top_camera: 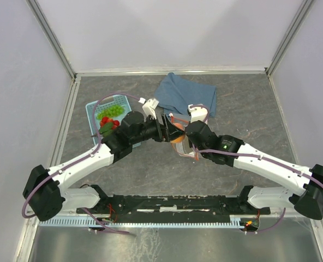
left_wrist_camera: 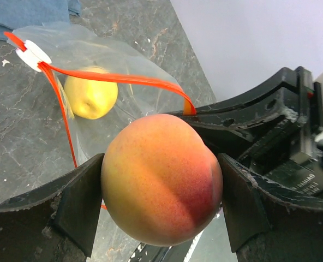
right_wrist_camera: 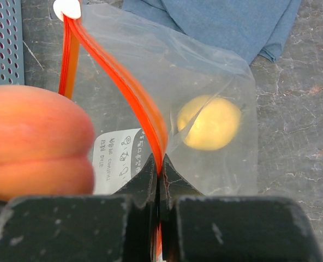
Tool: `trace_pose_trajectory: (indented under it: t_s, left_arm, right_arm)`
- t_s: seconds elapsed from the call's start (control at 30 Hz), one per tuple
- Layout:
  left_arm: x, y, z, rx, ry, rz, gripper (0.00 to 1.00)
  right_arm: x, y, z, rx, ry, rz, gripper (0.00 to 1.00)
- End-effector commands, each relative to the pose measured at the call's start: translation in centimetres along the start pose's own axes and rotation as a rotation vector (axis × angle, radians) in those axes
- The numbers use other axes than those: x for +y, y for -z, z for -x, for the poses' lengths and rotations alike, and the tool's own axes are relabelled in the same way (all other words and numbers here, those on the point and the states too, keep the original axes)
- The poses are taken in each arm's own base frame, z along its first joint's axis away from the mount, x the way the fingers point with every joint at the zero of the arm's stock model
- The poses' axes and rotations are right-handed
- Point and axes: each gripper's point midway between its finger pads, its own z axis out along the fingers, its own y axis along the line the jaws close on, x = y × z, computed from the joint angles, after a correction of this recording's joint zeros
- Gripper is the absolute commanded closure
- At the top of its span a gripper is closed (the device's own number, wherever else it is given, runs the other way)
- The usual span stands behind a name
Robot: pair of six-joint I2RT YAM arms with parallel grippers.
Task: Place the food in the zip-top bag and seal the zipper
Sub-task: Place the fake fruit in the zipper food storage bag.
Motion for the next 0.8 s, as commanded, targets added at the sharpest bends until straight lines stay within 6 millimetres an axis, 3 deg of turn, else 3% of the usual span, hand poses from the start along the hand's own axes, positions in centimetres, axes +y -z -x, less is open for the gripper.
trace_pose_trajectory:
  t_s: [0.0, 0.33, 0.77]
  left_arm:
    - [-0.3, -1.1, 0.8, -0.068, 0.011, 0.004, 0.41]
    - [5.8, -1.3, -1.5, -0.026, -0.054, 0.293, 0.41]
    - [4.2, -2.0, -1.0, -0.085, -0.103, 0.330, 0.29]
  right_arm:
    - [0.6, 1.3, 3.3, -0.082, -0.079, 0.042, 0.98]
    - [0.5, 2.6, 4.5, -0.121, -0.114, 0.076, 0.99]
    - [2.4, 2.0, 3.6, -0.088, -0.135, 0.154, 0.98]
